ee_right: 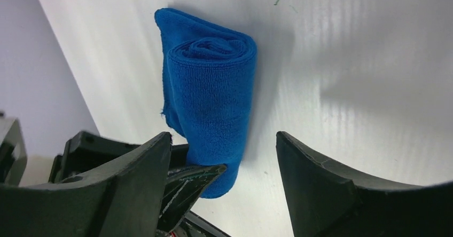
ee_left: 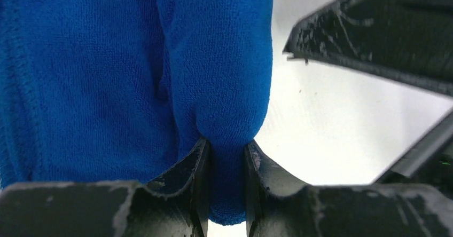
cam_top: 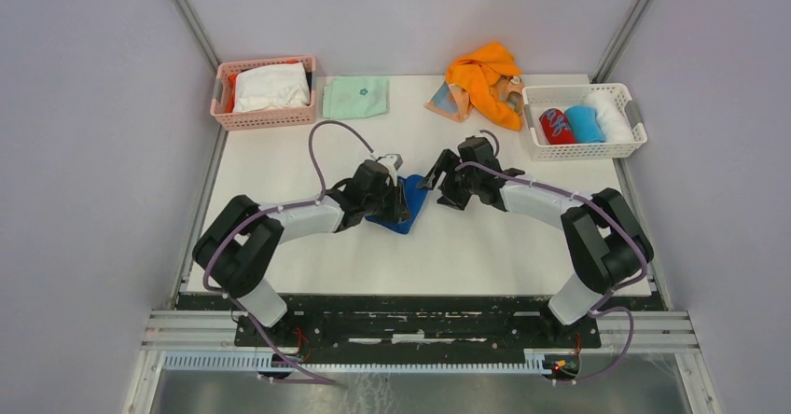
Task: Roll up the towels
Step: Roll the towel at the center of the board.
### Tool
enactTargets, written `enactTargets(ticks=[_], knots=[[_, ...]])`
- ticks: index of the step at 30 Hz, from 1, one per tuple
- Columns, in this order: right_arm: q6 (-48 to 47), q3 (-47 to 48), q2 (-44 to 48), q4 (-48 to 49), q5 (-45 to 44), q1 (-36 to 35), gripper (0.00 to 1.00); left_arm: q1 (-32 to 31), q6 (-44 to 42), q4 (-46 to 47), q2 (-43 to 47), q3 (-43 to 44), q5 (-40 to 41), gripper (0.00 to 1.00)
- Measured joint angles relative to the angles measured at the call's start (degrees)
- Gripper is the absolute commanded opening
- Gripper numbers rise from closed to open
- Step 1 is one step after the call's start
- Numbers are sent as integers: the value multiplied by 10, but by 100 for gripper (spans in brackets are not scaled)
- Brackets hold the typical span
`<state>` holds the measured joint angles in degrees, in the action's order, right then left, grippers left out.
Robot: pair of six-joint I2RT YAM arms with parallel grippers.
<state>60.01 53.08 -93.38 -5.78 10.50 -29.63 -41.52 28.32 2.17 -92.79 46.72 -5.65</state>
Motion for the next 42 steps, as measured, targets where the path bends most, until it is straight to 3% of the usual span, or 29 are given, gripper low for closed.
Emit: enactTargets(ticks=[6,11,21,27,32,35,38,42], knots=[[27,-14,-50,93,33,0,83,71,71,64,-53,-2,-161,26],[33,-14,-89,135,45,0,81,103,119,111,-88,-5,-240,25],[24,38,-162,177,62,0,69,131,175,181,-107,-37,-306,25],[-16,75,-165,94,38,-4,53,135,188,213,-106,-59,-307,36],[-43,132,-165,-35,-22,-30,50,125,187,170,-68,-68,-265,55],[-49,175,-165,-119,-75,-52,49,96,172,88,-8,-70,-186,65],[-49,210,-165,-198,-123,-72,49,48,157,8,59,-70,-85,73],[-48,230,-165,-257,-159,-79,48,-60,137,-86,146,-59,91,78]])
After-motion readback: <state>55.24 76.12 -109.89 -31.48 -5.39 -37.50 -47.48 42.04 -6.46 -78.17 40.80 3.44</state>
